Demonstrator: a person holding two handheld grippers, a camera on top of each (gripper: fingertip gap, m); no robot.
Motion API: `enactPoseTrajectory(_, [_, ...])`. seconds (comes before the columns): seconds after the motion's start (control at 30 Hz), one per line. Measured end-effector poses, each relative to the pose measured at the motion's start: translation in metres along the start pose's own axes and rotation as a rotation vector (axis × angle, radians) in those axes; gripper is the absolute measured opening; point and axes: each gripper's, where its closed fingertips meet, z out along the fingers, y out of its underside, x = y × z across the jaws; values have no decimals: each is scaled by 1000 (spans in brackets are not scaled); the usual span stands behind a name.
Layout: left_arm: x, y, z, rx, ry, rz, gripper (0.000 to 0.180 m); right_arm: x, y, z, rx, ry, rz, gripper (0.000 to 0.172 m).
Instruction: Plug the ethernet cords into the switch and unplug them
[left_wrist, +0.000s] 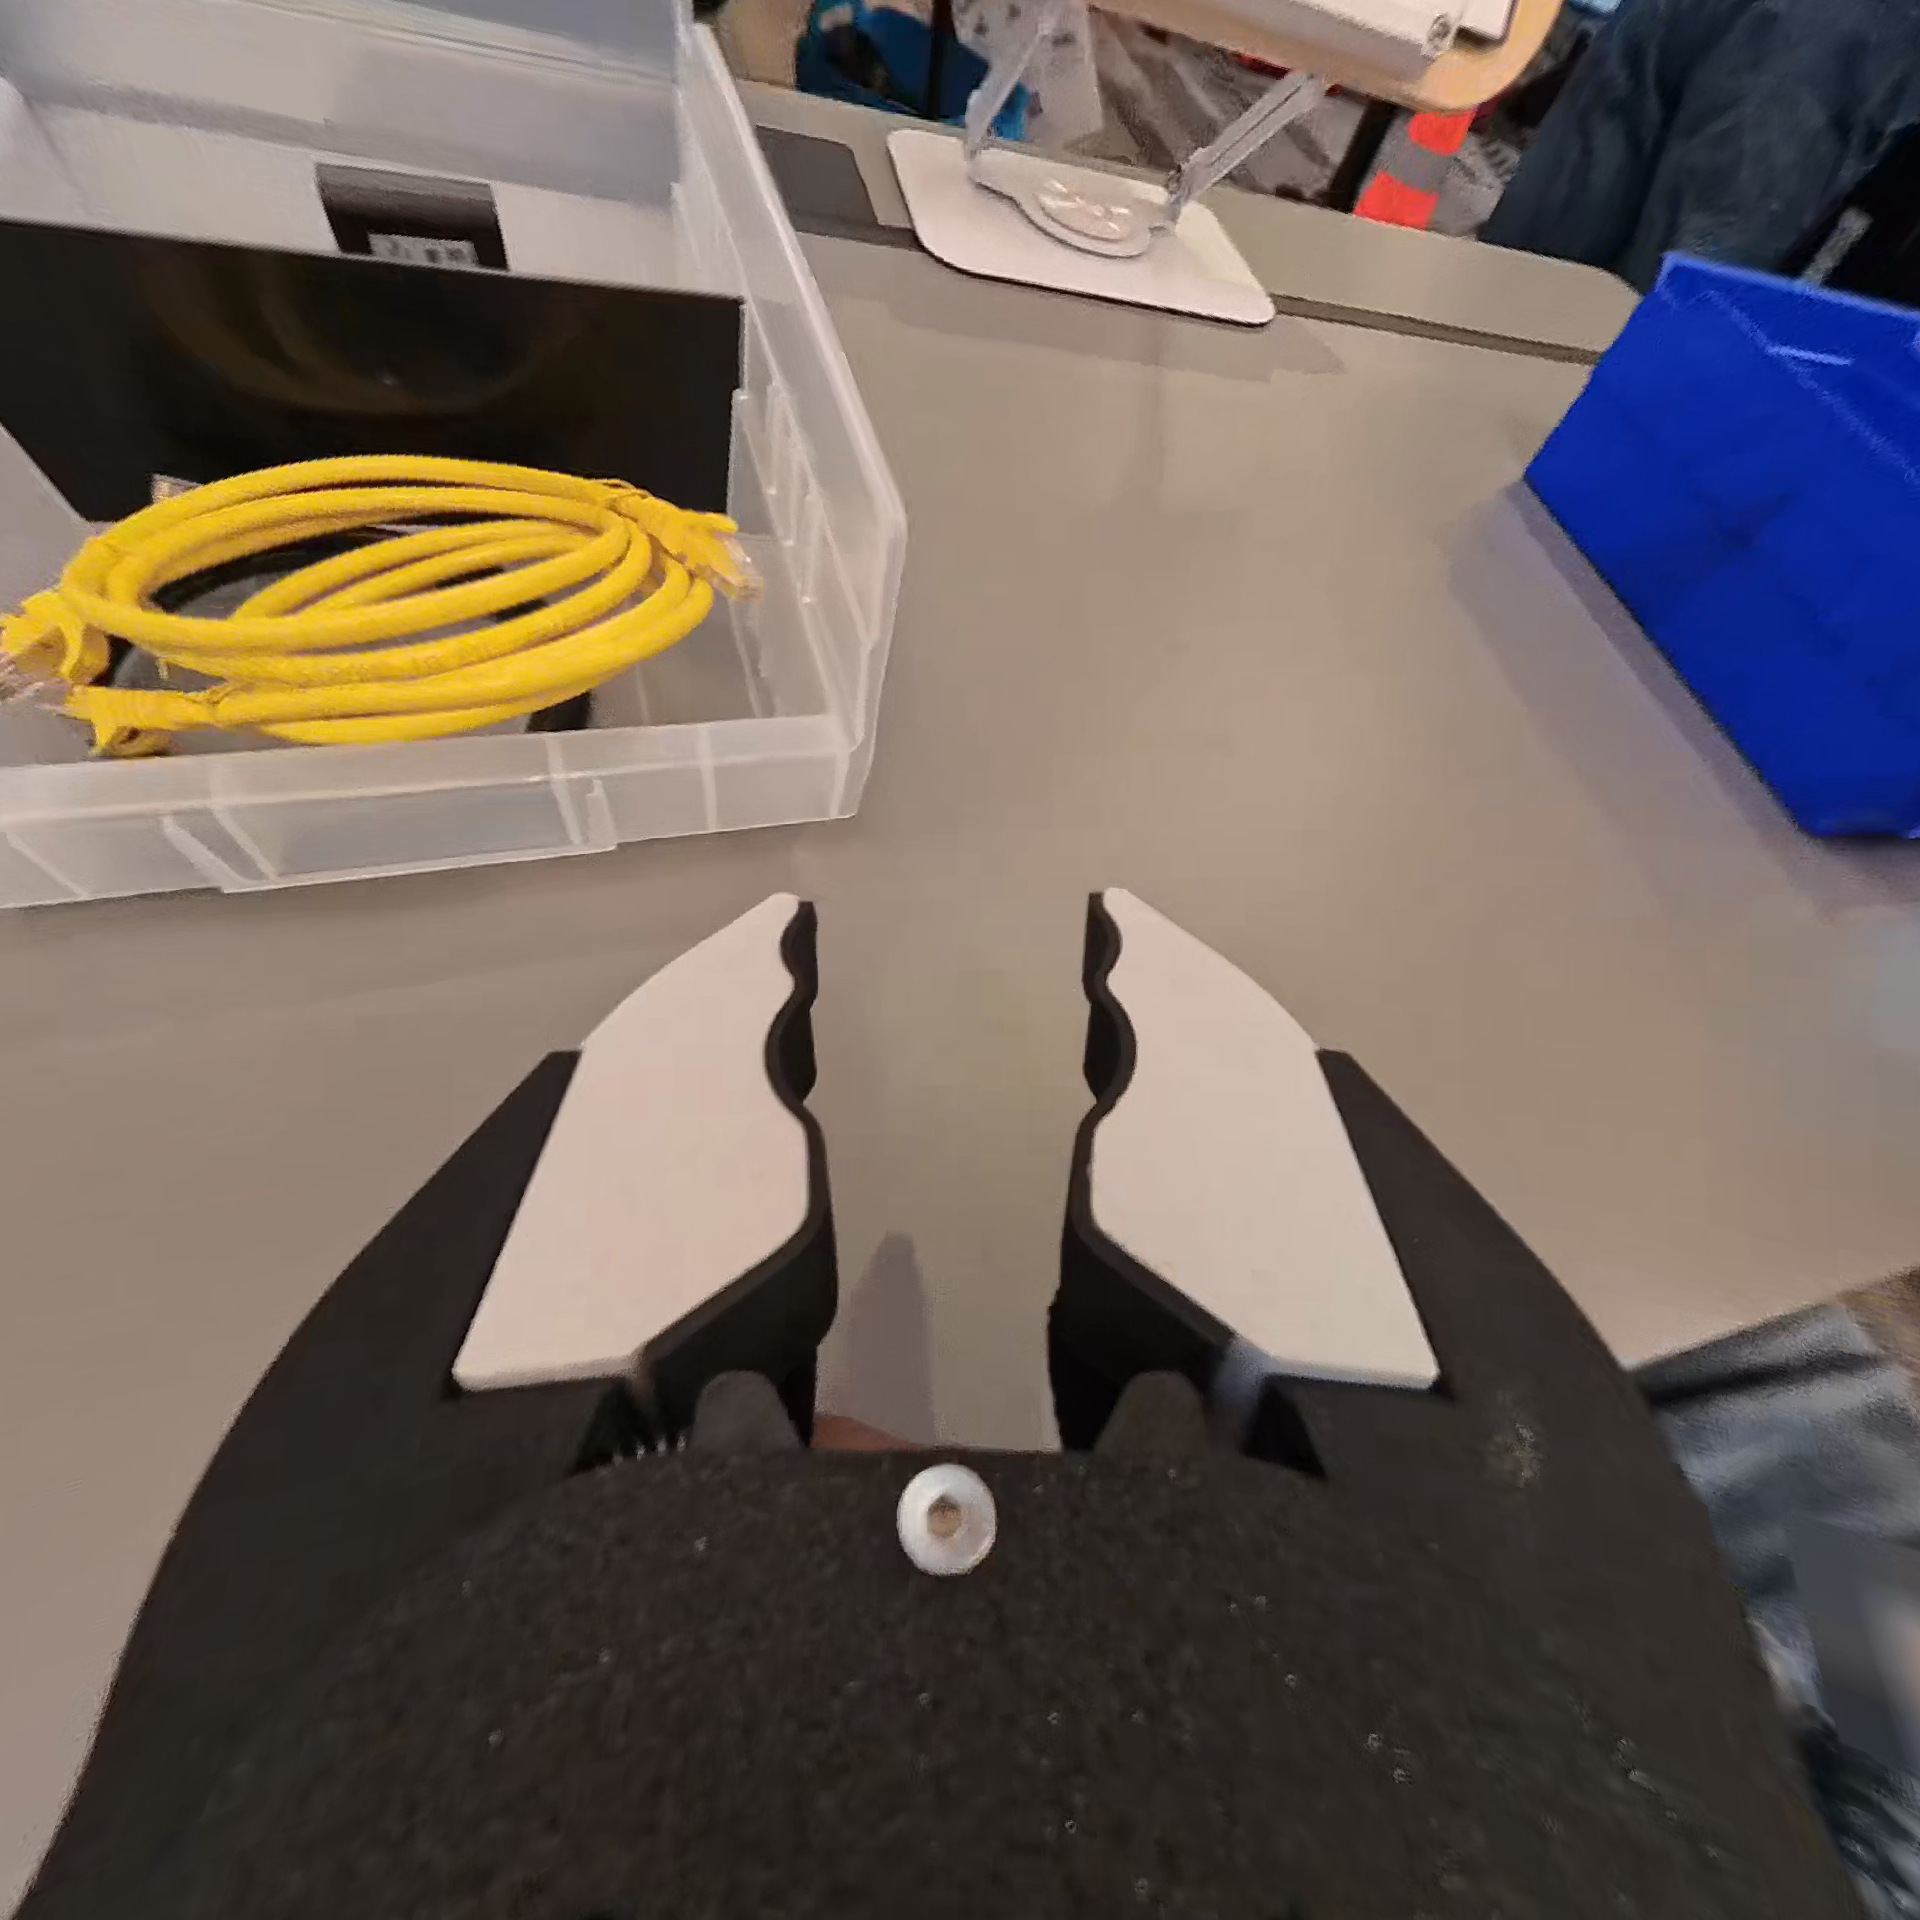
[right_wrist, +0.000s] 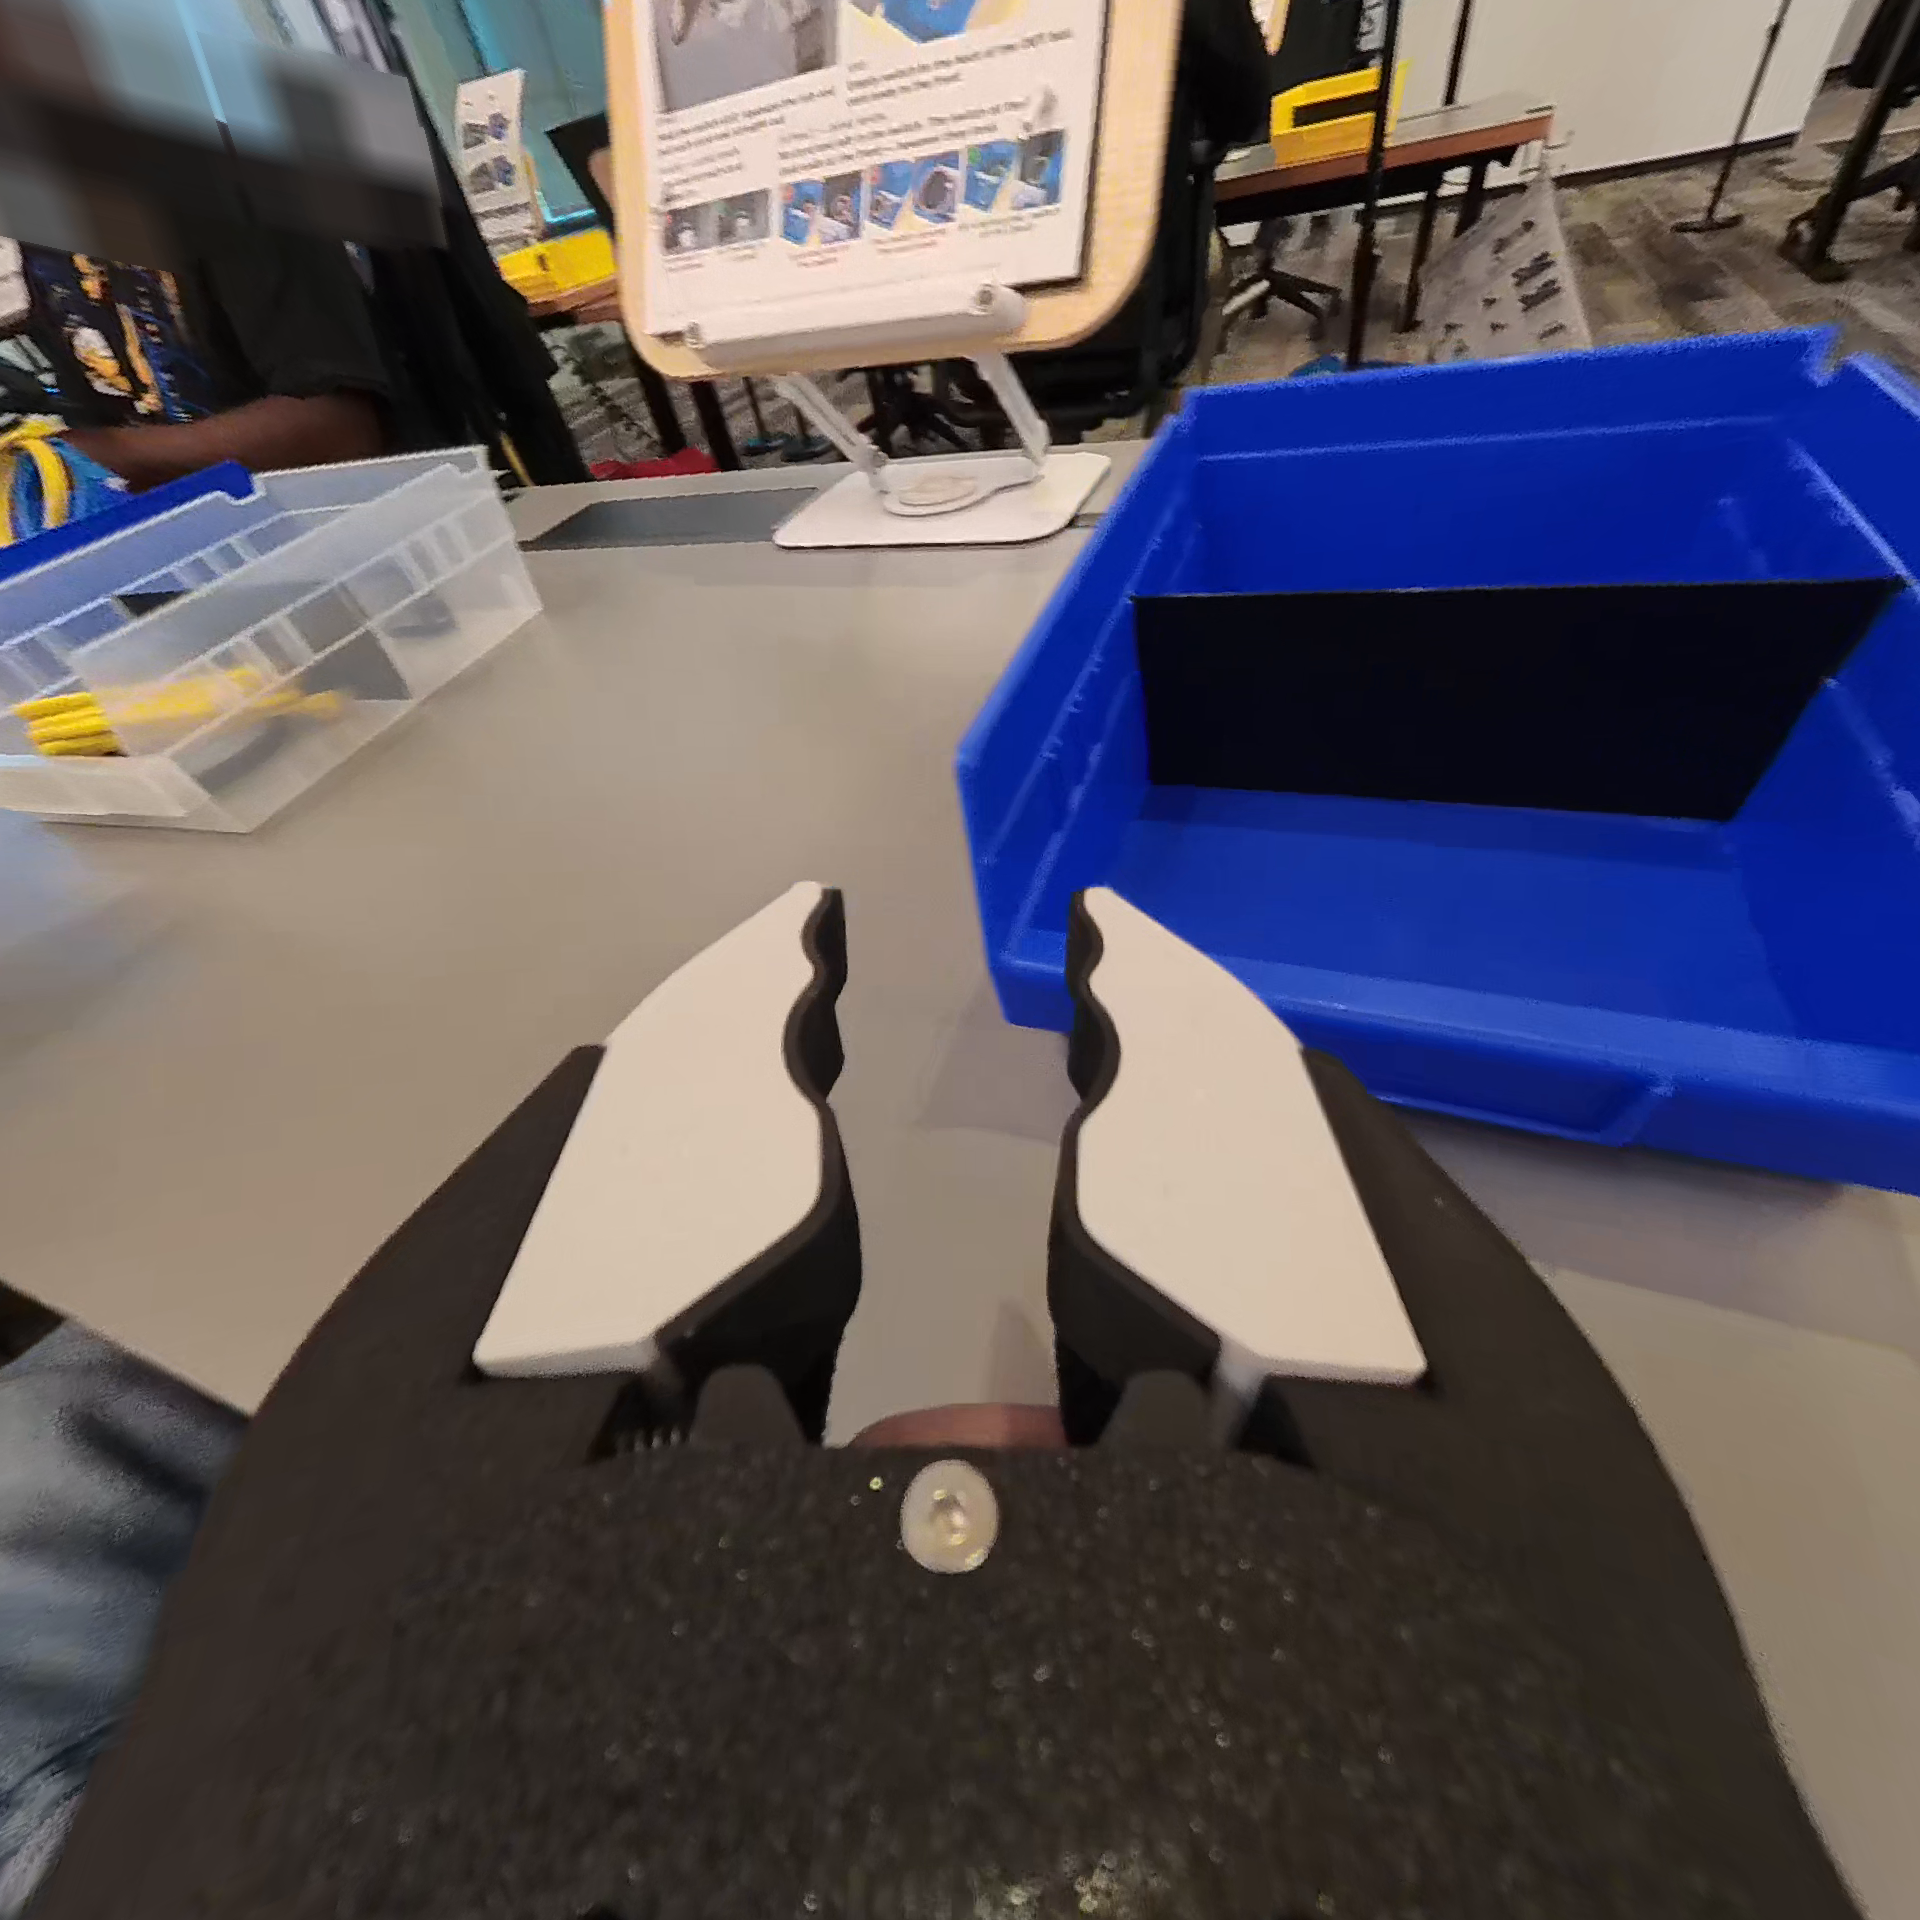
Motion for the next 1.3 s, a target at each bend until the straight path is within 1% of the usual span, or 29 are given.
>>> enactPoseTrajectory(0.07, [9,-8,-3,-67,54,-8,50,-17,-2,1,-12,-41,-12,41])
enactPoseTrajectory(0.13, [15,-22,-1,-142,95,22,51,-38,-2,2,-34,-89,-39,41])
enactPoseTrajectory(0.17, [15,-32,3,-181,95,54,54,-48,-1,3,-40,-114,-50,42])
enactPoseTrajectory(0.23, [3,-63,15,-226,40,107,58,-68,2,6,-54,-176,-52,43])
enactPoseTrajectory(0.3, [-12,-100,35,-256,-6,120,60,-85,10,11,-83,-240,-47,43])
enactPoseTrajectory(0.37, [-38,-134,64,-284,-83,122,62,-96,19,15,-115,-279,-58,44])
enactPoseTrajectory(0.4, [-50,-146,81,-316,-104,124,63,-99,23,17,-128,-291,-64,44])
enactPoseTrajectory(0.47, [-74,-158,119,-414,-134,131,71,-104,28,19,-146,-315,-58,44])
enactPoseTrajectory(0.53, [-104,-158,157,-530,-194,122,74,-110,32,21,-173,-349,-11,44])
enactPoseTrajectory(0.6, [-134,-148,187,-656,-263,93,75,-116,32,21,-197,-387,57,45])
enactPoseTrajectory(0.67, [-155,-138,207,-749,-309,49,76,-122,30,20,-199,-419,96,45])
enactPoseTrajectory(0.77, [-174,-130,228,-807,-367,15,78,-124,33,20,-211,-425,70,45])
enactPoseTrajectory(0.87, [-184,-122,238,-850,-412,29,80,-120,43,19,-237,-409,29,45])
enactPoseTrajectory(0.93, [-191,-119,242,-862,-438,35,78,-119,46,18,-248,-410,33,45])
enactPoseTrajectory(1.03, [-196,-111,248,-892,-439,31,73,-116,48,18,-260,-409,37,45])
enactPoseTrajectory(1.1, [-193,-109,251,-899,-398,35,61,-115,48,19,-265,-402,28,45])
enactPoseTrajectory(1.23, [-192,-106,245,-927,-373,83,60,-117,49,20,-269,-392,1,45])
enactPoseTrajectory(1.3, [-194,-107,239,-915,-365,79,60,-117,51,21,-269,-386,-12,45])
